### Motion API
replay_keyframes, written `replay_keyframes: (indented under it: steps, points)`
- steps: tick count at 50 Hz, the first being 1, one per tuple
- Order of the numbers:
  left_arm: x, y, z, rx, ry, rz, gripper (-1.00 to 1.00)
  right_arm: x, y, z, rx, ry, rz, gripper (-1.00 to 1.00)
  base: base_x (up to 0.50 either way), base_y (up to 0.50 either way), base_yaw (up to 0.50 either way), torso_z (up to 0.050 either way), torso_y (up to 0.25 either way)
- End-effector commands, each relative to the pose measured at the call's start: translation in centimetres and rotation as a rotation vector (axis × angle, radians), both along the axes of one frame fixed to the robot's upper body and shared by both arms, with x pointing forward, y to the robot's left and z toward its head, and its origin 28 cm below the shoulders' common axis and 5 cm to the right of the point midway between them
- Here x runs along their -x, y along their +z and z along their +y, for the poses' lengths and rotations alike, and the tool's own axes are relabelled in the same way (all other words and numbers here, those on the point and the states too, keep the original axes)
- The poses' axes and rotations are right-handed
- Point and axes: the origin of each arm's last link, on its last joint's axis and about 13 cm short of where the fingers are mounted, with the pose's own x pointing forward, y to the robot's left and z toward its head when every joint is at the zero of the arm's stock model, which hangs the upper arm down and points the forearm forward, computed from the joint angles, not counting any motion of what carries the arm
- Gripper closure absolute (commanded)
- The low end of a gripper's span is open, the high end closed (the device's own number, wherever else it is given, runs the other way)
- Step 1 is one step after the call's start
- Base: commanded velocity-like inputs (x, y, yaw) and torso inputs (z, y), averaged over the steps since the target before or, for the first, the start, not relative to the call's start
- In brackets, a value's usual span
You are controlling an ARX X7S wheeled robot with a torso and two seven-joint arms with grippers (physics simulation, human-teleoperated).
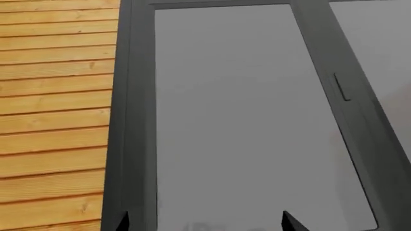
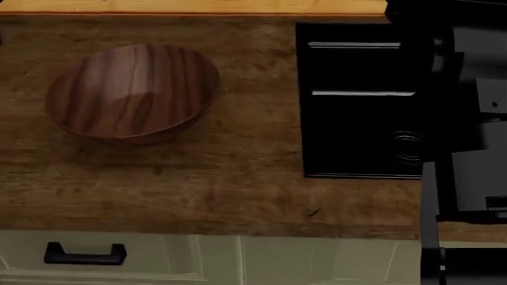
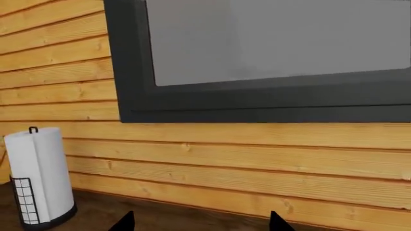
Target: Move the fresh-baked cupcake off the tray onto the counter, and place the bowl used for mixing into the sink.
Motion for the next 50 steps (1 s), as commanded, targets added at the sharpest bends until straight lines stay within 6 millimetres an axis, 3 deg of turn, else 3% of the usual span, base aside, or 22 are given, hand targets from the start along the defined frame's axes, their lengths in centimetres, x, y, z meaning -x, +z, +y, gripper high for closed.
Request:
replay_keyframes:
  steps: [1,31,50]
  points:
    - [0.0,-0.05,0.01,0.001,0.0,0.001,-1.0,0.04,-0.05,0.04,-0.003,0.007,0.0,-1.0,0.32,0.45,0.0,0.0,0.0]
    - [0.01,-0.08,-0.03,-0.005,-0.001,0.005,-1.0,0.11,-0.26,-0.15,0.015,-0.003,0.003,-1.0,0.36,0.41,0.0,0.0,0.0]
    - [0.09,-0.08,-0.08,0.005,-0.006,0.008,-1.0,0.1,-0.05,-0.07,0.02,0.004,0.007,-1.0,0.35,0.03,0.0,0.0,0.0]
